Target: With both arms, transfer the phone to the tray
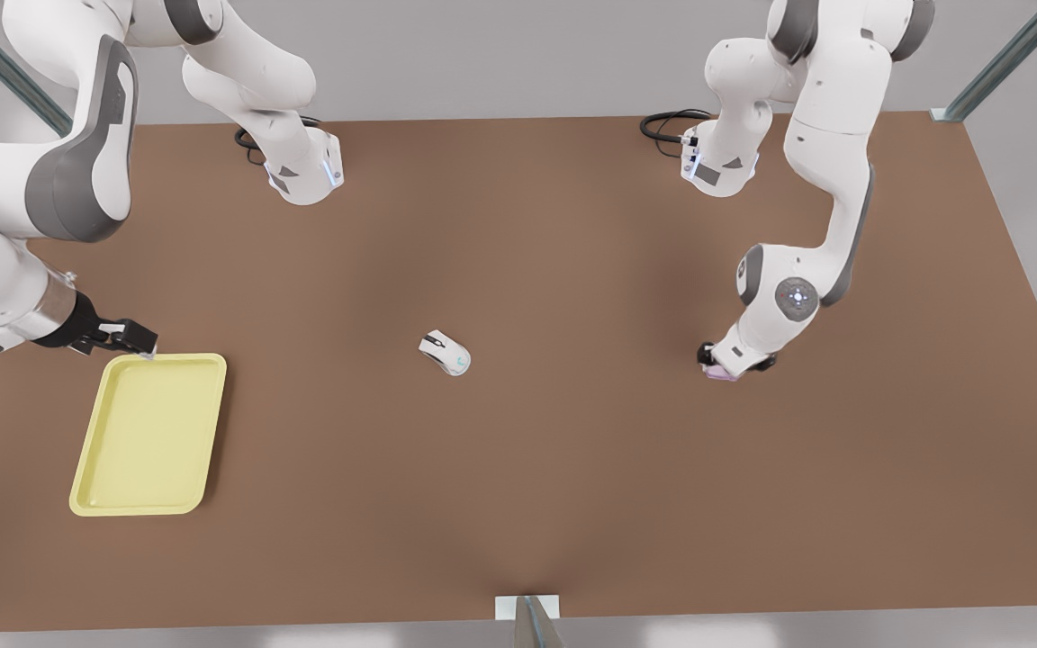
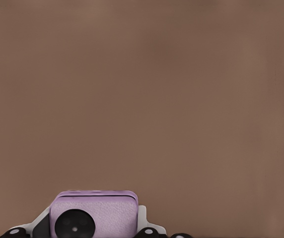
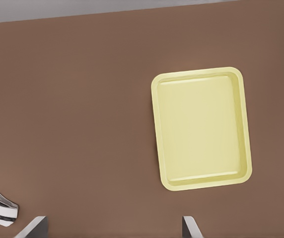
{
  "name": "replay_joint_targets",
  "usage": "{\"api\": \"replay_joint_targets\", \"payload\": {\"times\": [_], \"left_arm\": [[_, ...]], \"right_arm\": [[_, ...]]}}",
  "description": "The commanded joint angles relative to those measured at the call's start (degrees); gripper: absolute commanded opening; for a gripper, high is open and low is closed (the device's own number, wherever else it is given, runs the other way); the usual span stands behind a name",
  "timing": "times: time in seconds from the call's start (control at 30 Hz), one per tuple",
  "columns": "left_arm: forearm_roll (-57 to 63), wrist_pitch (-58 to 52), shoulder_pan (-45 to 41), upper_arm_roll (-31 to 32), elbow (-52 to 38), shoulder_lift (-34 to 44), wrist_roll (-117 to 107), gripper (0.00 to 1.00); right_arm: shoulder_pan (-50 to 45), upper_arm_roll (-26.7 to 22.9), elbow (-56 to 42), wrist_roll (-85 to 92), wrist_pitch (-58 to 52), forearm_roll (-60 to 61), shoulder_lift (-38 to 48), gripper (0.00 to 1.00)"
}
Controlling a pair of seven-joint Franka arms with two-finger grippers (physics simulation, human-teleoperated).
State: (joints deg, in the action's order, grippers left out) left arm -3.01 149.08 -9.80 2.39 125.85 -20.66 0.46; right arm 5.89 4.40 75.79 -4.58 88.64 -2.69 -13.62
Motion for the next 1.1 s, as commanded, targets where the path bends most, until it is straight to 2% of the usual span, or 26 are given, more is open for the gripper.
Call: {"api": "replay_joint_targets", "payload": {"times": [0.0,0.03,0.17,0.27,0.4,0.47,0.6,0.8,0.83,1.03,1.07], "left_arm": [[-0.07,-7.76,-0.22,3.93,-4.02,-1.14,-12.14,0.81],[-0.07,-8.1,-0.74,6.83,-6.66,-2.28,-17.07,0.81],[-0.07,-14.35,-10.76,6.84,-21.34,-9.22,-30.43,0.81],[0.02,-21.37,-15.42,6.75,-36.97,-17.83,-36.4,0.81],[0.28,-20.94,-22.1,6.75,-55.79,-30.93,-40.28,0.79],[0.37,-19.18,-24.04,6.66,-60.63,-34.53,-40.71,0.79],[0.55,-14.88,-25.09,6.57,-65.64,-39.19,-40.8,0.79],[0.63,-6.44,-27.73,6.57,-65.73,-42.62,-40.8,0.82],[0.55,-5.65,-27.73,6.57,-65.73,-42.62,-40.72,0.99],[0.55,-5.91,-27.64,6.57,-65.73,-41.92,-41.42,1.0],[0.55,-9.14,-27.38,6.14,-65.73,-40.7,-41.24,1.0]], "right_arm": [[0.0,-0.01,-0.03,-0.08,-0.14,0.05,0.08,1.0],[0.08,-0.1,-0.03,-0.08,-0.22,0.05,0.08,1.0],[0.0,-0.01,-0.03,-0.25,0.22,0.22,-0.01,1.0],[0.0,-0.01,-0.03,-0.25,0.22,0.14,-0.01,1.0],[0.0,-0.01,-0.03,-0.25,0.13,0.14,-0.01,1.0],[0.08,-0.01,-0.03,-0.25,0.13,0.14,-0.01,1.0],[0.08,-0.01,-0.03,-0.25,0.04,0.14,-0.01,1.0],[0.08,-0.1,-0.03,-0.25,-0.05,0.14,-0.01,1.0],[0.0,-0.01,-0.03,-0.25,-0.05,0.14,-0.01,1.0],[0.17,-0.01,-0.03,-0.25,0.13,0.14,-0.01,1.0],[0.17,-0.1,-0.03,-0.25,0.13,0.05,-0.01,1.0]]}}
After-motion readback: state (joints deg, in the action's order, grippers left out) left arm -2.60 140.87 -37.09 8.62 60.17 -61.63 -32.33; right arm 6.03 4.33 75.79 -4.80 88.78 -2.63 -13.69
